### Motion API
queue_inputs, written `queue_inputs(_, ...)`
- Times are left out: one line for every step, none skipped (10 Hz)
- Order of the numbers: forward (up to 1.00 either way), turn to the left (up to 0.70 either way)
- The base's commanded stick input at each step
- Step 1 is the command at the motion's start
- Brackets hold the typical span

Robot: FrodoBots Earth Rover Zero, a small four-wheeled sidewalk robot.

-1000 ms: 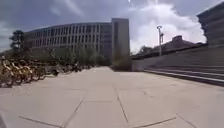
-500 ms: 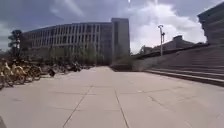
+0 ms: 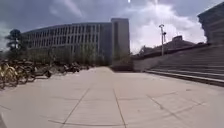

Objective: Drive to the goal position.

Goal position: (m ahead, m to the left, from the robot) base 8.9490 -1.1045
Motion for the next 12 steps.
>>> queue_inputs(0.70,0.00)
queue_inputs(0.70,0.00)
queue_inputs(0.70,0.00)
queue_inputs(0.70,0.00)
queue_inputs(0.70,0.00)
queue_inputs(0.70,0.00)
queue_inputs(0.70,0.00)
queue_inputs(0.70,0.00)
queue_inputs(0.70,0.00)
queue_inputs(0.70,0.00)
queue_inputs(0.70,0.00)
queue_inputs(0.70,0.00)
